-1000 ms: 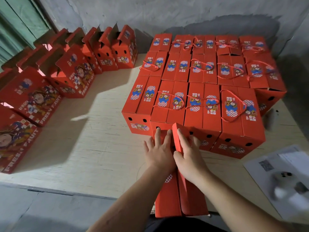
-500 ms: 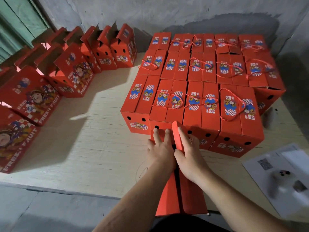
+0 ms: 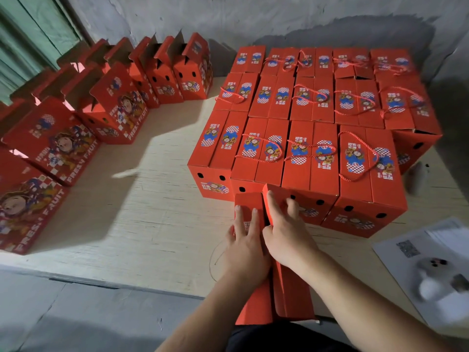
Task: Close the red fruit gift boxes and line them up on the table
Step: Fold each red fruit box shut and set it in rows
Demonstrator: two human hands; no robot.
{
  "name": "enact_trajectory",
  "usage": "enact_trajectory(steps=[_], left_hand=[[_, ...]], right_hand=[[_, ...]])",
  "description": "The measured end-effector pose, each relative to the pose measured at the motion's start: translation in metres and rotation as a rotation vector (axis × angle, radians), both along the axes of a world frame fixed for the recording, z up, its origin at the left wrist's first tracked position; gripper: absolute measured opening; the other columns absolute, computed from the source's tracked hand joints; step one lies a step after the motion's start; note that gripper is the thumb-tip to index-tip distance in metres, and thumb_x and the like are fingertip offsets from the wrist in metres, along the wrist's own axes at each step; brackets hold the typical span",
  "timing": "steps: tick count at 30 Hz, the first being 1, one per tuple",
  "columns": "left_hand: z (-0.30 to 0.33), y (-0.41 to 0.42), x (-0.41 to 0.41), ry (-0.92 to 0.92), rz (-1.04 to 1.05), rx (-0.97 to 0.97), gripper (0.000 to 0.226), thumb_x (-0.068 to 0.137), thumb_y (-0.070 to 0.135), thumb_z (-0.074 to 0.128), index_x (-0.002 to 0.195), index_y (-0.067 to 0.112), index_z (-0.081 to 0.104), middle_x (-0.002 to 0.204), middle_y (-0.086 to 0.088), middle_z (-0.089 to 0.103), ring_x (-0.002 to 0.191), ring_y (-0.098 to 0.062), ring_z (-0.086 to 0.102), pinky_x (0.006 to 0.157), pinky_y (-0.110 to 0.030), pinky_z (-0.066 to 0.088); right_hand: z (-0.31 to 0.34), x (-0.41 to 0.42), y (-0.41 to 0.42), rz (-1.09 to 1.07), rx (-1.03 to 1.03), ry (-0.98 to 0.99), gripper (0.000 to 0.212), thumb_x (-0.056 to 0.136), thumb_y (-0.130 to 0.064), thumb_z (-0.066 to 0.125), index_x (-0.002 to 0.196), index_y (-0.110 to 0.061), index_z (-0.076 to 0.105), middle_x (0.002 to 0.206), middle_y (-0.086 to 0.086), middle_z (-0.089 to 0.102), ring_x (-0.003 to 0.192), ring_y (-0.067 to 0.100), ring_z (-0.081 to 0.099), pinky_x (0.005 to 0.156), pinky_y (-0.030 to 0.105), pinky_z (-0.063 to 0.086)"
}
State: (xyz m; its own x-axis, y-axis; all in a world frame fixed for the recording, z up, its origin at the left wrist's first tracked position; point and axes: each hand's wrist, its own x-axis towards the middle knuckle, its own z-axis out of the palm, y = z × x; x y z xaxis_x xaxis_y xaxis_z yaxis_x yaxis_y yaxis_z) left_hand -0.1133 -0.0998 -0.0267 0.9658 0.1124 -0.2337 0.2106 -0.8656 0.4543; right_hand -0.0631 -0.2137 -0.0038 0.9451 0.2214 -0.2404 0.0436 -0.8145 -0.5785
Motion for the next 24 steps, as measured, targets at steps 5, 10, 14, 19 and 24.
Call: enact_trajectory(steps=[5,10,14,19,24], left_hand=[[0.001,0.007,-0.003,-0.079,0.006,-0.069,0.061,0.104,0.036,0.043,0.160,0.044,0.022,0.172,-0.004,-0.005,0.155,-0.034,0.013,0.112,-0.047,0.038],[-0.004,0.020,-0.006,-0.078,-0.044,-0.007,0.053,0.105,0.050,0.037,0.155,0.057,0.022,0.171,0.012,-0.003,0.155,-0.024,0.009,0.105,-0.050,0.047],[-0.009,0.025,-0.007,-0.120,-0.065,-0.026,0.052,0.107,0.047,0.031,0.158,0.053,0.021,0.171,0.008,0.001,0.153,-0.026,0.014,0.111,-0.049,0.043],[-0.014,0.023,-0.008,-0.213,0.011,-0.004,0.066,0.097,0.060,0.022,0.158,0.040,0.032,0.169,0.009,0.018,0.151,-0.028,0.020,0.121,-0.048,0.029],[-0.019,0.026,-0.006,-0.287,-0.126,0.072,0.049,0.103,0.051,0.028,0.145,0.042,0.050,0.161,0.012,0.036,0.146,-0.026,0.022,0.120,-0.052,0.026]], right_hand=[[0.003,0.001,0.002,0.057,-0.065,0.051,0.078,0.099,-0.027,0.043,0.157,-0.047,-0.006,0.162,0.003,0.002,0.143,0.041,0.031,0.111,0.049,0.040],[-0.002,0.003,0.003,0.085,-0.126,0.031,0.078,0.099,-0.029,0.043,0.156,-0.046,-0.007,0.158,-0.001,0.003,0.138,0.040,0.033,0.105,0.048,0.042],[-0.007,-0.004,0.003,0.079,-0.168,-0.046,0.075,0.102,-0.039,0.045,0.157,-0.044,-0.007,0.156,0.002,0.008,0.136,0.037,0.034,0.103,0.048,0.044],[-0.007,-0.006,0.007,0.068,-0.208,-0.072,0.076,0.100,-0.032,0.045,0.159,-0.040,-0.003,0.155,0.006,0.012,0.132,0.037,0.038,0.101,0.049,0.047],[-0.002,-0.003,0.012,0.106,-0.327,-0.081,0.080,0.100,-0.029,0.048,0.160,-0.033,-0.005,0.149,0.010,0.015,0.131,0.040,0.040,0.102,0.048,0.045]])
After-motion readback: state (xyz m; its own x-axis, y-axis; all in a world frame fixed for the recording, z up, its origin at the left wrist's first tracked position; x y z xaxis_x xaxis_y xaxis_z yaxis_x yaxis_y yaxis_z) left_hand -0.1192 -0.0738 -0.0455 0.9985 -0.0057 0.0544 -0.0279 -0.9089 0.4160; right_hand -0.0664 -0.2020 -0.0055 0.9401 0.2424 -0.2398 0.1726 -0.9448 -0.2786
